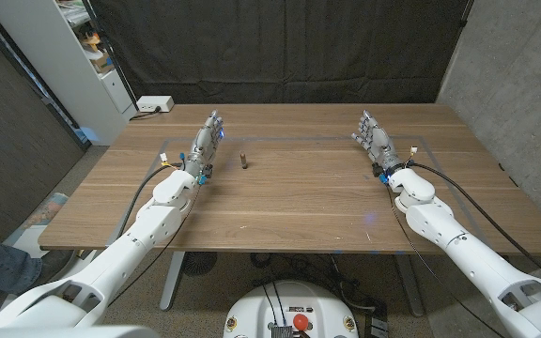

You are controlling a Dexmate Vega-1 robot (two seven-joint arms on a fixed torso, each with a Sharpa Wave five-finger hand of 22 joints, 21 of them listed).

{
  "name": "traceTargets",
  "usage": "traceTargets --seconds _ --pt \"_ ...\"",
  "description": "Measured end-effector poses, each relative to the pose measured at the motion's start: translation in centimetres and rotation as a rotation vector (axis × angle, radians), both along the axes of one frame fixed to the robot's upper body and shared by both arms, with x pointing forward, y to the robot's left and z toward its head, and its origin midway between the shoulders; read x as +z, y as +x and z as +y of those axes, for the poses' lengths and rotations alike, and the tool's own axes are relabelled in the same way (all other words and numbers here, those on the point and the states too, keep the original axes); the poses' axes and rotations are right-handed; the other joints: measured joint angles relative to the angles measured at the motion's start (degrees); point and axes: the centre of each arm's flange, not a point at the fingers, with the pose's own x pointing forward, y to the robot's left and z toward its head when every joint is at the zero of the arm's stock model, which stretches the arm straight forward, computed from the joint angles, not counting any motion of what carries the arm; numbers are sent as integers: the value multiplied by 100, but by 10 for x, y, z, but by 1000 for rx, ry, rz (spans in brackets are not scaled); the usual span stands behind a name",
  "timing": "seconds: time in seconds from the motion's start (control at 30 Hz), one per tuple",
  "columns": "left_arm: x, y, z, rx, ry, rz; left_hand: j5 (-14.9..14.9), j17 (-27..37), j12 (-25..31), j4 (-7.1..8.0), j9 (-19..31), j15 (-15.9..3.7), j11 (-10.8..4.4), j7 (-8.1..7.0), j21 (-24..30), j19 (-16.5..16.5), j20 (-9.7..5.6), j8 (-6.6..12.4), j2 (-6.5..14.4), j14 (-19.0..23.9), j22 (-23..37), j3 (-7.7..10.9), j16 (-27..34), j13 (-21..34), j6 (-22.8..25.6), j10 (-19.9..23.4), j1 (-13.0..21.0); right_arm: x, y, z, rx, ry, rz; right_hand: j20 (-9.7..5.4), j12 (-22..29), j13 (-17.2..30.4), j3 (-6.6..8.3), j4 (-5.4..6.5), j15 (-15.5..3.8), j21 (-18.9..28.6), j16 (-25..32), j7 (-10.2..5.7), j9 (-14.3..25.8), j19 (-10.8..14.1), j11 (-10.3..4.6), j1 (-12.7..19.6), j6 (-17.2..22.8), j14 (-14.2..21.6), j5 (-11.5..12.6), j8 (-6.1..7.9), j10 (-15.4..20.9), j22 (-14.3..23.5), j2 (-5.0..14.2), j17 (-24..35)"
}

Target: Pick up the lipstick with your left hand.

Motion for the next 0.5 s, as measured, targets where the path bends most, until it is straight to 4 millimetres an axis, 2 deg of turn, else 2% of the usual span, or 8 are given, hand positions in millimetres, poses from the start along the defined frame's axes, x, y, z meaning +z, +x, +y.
traceTargets --seconds 0.5 --pt "1 -1 -1 -1 1 -1 27 -1 0 0 0 0 0 -1 0 1 0 0 23 0 -1 0 0 0 1 0 22 -1 -3 2 -6 -8 7 21 0 -1 0 0 -1 0 0 -1 10 20 30 0 0 1 0 0 31 -1 0 -1"
